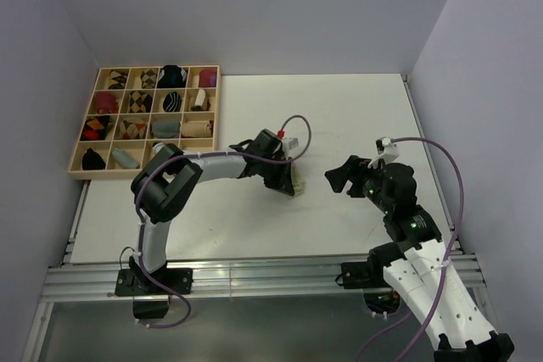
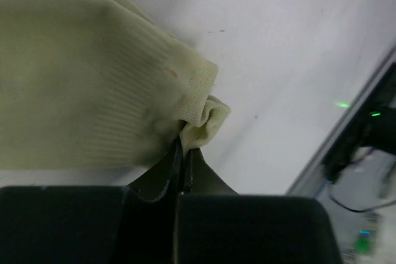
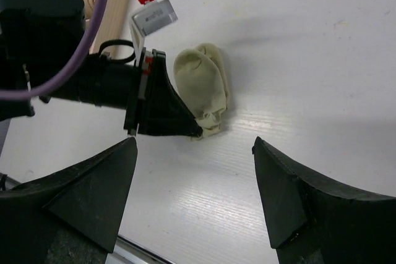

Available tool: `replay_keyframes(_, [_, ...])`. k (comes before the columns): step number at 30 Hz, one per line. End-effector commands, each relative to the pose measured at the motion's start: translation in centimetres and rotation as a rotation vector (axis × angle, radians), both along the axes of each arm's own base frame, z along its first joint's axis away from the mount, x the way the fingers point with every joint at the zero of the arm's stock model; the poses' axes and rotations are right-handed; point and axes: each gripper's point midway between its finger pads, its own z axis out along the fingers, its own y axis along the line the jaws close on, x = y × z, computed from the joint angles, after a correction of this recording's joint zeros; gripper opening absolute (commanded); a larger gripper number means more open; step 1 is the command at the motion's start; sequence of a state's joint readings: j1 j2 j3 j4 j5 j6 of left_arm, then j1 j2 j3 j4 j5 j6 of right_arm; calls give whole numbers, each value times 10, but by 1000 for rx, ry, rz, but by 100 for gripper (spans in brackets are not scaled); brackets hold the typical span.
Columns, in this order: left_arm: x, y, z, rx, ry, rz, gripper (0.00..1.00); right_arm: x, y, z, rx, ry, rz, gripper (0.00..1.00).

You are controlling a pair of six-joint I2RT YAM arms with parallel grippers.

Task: Roll the socks
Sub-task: Roll the sock at the center of the board.

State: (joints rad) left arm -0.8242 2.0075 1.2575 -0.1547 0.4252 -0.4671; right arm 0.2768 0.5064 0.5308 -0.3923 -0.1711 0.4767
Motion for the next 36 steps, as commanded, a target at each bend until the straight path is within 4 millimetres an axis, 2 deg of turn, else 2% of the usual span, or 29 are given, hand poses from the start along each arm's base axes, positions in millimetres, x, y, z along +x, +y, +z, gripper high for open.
replay_keyframes(1, [0,-6,45,-222,222,71,0,5,11,11,50,-46,36,82])
replay_keyframes(3, [11,-2,48,-246,246,106,0,5,17,6,60,-23,67,82])
replay_keyframes(8, [17,-4,55,-237,242,101,0,6,32,-17,62,18,160,82])
replay_keyframes(13, [17,4,48,-213,262,134,0,17,36,-23,61,71,149,80])
replay_keyframes(17, [25,-1,61,-297,277,184,1,26,40,-41,129,186,86,76])
replay_keyframes(23, [36,-16,87,-428,309,236,0,28,49,-63,216,290,32,71])
replay_keyframes(28, [43,-9,73,-358,265,292,1,38,46,-73,226,351,-53,70])
replay_keyframes(32, [42,0,61,-325,253,331,1,43,55,-82,282,399,-64,70])
replay_keyframes(36, [44,4,51,-308,240,354,0,50,67,-87,327,405,-51,63])
